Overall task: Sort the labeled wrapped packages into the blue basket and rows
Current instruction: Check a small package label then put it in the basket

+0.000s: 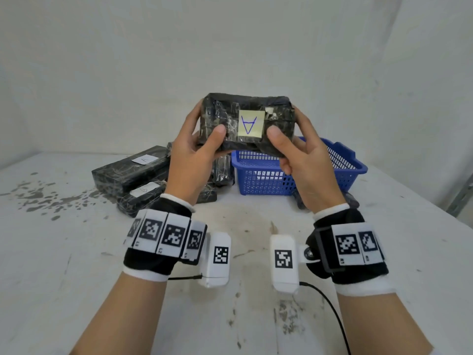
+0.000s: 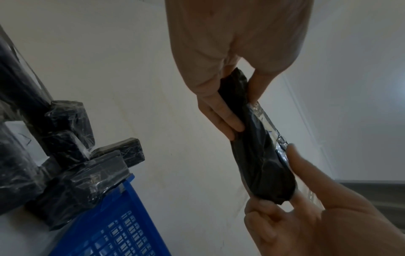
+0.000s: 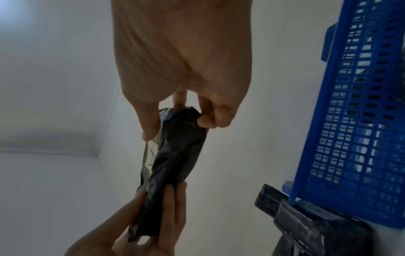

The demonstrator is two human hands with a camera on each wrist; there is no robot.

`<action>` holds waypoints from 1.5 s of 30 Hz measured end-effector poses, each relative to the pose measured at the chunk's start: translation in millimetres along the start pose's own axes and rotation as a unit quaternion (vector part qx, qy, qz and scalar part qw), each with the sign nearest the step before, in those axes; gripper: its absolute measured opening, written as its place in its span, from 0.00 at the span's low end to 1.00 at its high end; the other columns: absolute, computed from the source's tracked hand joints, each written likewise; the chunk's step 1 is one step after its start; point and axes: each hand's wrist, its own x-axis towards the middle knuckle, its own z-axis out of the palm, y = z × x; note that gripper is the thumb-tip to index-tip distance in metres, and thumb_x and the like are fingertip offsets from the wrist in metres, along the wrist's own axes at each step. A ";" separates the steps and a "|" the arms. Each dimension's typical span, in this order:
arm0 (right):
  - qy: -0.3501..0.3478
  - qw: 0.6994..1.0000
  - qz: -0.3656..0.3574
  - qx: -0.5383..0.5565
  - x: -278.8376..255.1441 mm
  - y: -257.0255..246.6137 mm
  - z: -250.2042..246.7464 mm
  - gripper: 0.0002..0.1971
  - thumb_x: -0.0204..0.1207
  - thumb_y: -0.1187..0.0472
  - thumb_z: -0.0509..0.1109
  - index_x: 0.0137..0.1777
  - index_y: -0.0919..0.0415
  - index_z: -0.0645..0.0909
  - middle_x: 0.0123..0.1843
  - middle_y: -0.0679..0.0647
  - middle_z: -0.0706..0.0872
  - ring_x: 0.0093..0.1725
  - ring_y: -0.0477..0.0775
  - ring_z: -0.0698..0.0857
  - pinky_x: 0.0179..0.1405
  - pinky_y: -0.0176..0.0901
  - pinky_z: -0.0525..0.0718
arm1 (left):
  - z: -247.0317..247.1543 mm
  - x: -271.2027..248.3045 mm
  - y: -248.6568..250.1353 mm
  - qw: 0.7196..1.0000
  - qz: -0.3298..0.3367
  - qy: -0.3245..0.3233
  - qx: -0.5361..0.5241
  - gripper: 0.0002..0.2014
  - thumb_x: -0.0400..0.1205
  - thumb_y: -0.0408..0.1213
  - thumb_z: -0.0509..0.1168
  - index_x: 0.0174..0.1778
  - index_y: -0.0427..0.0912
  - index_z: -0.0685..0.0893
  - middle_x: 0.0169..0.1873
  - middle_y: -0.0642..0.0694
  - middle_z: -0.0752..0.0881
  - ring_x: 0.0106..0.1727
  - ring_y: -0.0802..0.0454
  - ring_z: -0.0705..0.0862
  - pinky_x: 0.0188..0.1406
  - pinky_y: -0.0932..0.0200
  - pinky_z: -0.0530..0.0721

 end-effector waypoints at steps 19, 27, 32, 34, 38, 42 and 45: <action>0.029 0.998 -0.049 -0.030 -5.9 -0.8 10.3 0.25 0.78 0.61 0.78 0.72 0.48 0.74 0.60 0.55 0.91 0.58 0.53 0.91 0.61 0.55 0.89 | 4.6 -10.8 1.3 0.996 0.028 0.009 0.084 0.29 0.82 0.36 0.70 0.78 0.44 0.67 0.62 0.44 0.86 0.55 0.51 0.89 0.53 0.51 0.89; 0.030 0.999 -0.023 -0.015 -4.8 -1.5 5.0 0.18 0.79 0.55 0.76 0.67 0.43 0.79 0.57 0.57 0.92 0.58 0.60 0.91 0.62 0.60 0.87 | 2.0 -10.6 5.7 0.996 -0.011 -0.003 0.087 0.18 0.87 0.41 0.62 0.72 0.46 0.70 0.51 0.43 0.89 0.44 0.51 0.90 0.33 0.54 0.88; 0.043 0.999 -0.012 -0.029 -3.9 -1.1 3.6 0.12 0.77 0.47 0.77 0.59 0.38 0.83 0.53 0.55 0.91 0.56 0.58 0.90 0.53 0.51 0.89 | 1.7 -10.0 8.3 0.997 -0.044 -0.002 0.064 0.15 0.85 0.40 0.64 0.67 0.43 0.74 0.51 0.39 0.88 0.44 0.50 0.90 0.31 0.54 0.89; 0.044 0.999 -0.006 -0.027 -4.2 -1.4 3.1 0.11 0.79 0.49 0.76 0.59 0.43 0.83 0.48 0.56 0.89 0.45 0.50 0.90 0.40 0.38 0.86 | 2.1 -9.4 7.9 0.997 -0.051 -0.004 0.059 0.18 0.84 0.43 0.66 0.67 0.40 0.77 0.53 0.40 0.88 0.50 0.46 0.91 0.36 0.52 0.90; 0.049 0.998 -0.009 -0.025 -4.6 2.1 5.8 0.08 0.79 0.47 0.75 0.56 0.42 0.83 0.50 0.64 0.89 0.50 0.61 0.92 0.39 0.42 0.85 | 2.7 -11.4 10.1 0.996 -0.024 -0.001 0.085 0.26 0.73 0.56 0.72 0.62 0.45 0.81 0.54 0.44 0.89 0.57 0.46 0.89 0.56 0.40 0.87; 0.044 0.999 -0.013 -0.025 -5.5 4.4 9.5 0.08 0.75 0.48 0.78 0.51 0.39 0.83 0.47 0.57 0.88 0.46 0.58 0.92 0.37 0.40 0.86 | 2.1 -12.0 8.3 0.992 0.000 0.009 0.123 0.22 0.76 0.51 0.73 0.61 0.43 0.79 0.51 0.46 0.89 0.54 0.48 0.89 0.53 0.37 0.88; 0.042 0.998 -0.031 -0.042 -7.5 2.3 9.6 0.08 0.75 0.47 0.78 0.50 0.39 0.82 0.45 0.53 0.86 0.42 0.51 0.86 0.34 0.33 0.81 | 2.2 -13.6 10.7 0.989 -0.018 -0.004 0.144 0.24 0.77 0.61 0.67 0.64 0.51 0.79 0.54 0.51 0.88 0.56 0.52 0.88 0.53 0.42 0.88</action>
